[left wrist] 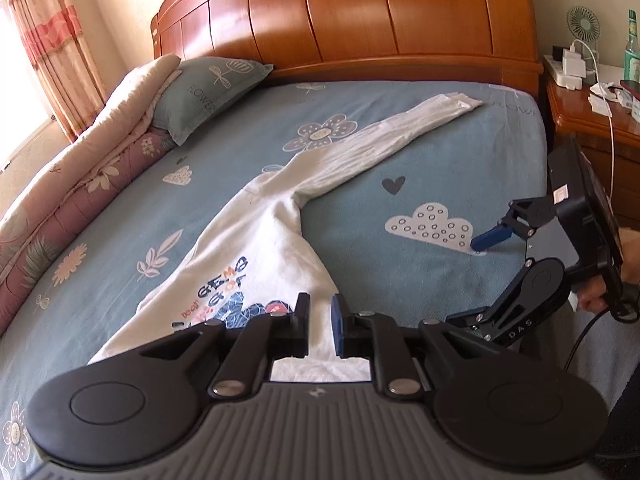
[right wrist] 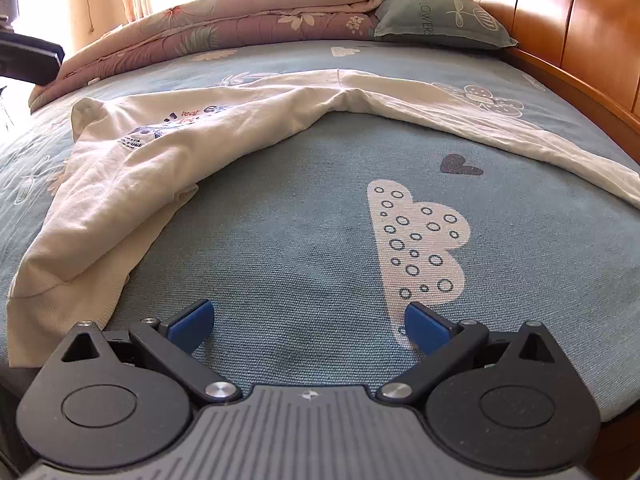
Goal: Fold clothes
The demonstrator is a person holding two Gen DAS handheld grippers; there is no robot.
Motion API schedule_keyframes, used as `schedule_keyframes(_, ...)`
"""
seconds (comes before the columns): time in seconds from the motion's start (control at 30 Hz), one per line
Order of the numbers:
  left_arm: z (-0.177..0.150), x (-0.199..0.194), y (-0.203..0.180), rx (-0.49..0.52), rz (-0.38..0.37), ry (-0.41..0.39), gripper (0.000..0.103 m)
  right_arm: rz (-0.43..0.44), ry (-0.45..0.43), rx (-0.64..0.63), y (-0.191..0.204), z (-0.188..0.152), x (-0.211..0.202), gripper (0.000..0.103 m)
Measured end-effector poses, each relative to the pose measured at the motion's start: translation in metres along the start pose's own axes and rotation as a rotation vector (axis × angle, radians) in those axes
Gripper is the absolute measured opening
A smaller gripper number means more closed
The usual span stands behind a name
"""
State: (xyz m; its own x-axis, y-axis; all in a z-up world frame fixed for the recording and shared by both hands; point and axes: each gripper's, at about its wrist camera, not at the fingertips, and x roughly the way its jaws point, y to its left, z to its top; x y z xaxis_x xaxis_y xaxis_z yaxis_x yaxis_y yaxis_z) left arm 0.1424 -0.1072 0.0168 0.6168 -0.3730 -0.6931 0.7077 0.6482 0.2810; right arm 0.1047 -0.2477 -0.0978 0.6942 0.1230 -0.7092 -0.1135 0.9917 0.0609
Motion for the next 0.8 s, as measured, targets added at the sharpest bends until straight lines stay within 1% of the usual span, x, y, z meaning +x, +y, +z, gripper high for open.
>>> schedule_keyframes(0.1, -0.011, 0.013, 0.003, -0.042, -0.001, 0.05, 0.016, -0.009, -0.003, -0.013, 0.002, -0.001, 0.001, 0.103)
schedule_keyframes(0.17, -0.018, 0.02, 0.007, -0.083, 0.001, 0.081, 0.022, -0.014, -0.003, -0.017, 0.003, -0.001, 0.001, 0.103)
schedule_keyframes(0.23, -0.026, 0.026, 0.01, -0.124, 0.004, 0.112, 0.024, -0.012, 0.007, -0.005, 0.002, 0.002, 0.001, 0.103)
schedule_keyframes(0.3, -0.029, 0.03, 0.011, -0.146, -0.002, 0.121, 0.032, 0.003, 0.016, 0.022, 0.0, 0.005, 0.001, 0.103)
schedule_keyframes(0.33, -0.028, 0.035, 0.006, -0.121, 0.007, 0.123, 0.044, 0.007, 0.016, 0.029, -0.001, 0.005, 0.001, 0.103)
schedule_keyframes(0.37, -0.027, 0.039, 0.001, -0.096, 0.017, 0.126, 0.058, 0.005, 0.013, 0.03, -0.001, 0.006, 0.003, 0.103)
schedule_keyframes(0.43, -0.024, 0.048, -0.008, -0.046, 0.035, 0.13, 0.073, -0.012, 0.011, 0.016, 0.002, 0.005, 0.006, 0.103)
schedule_keyframes(0.5, -0.022, 0.057, -0.018, 0.005, 0.054, 0.135, 0.074, -0.031, 0.011, -0.005, 0.007, 0.005, 0.008, 0.103)
schedule_keyframes(0.8, -0.012, 0.097, -0.061, 0.231, 0.137, 0.156, 0.074, -0.011, -0.022, -0.011, 0.004, -0.001, 0.006, 0.103)
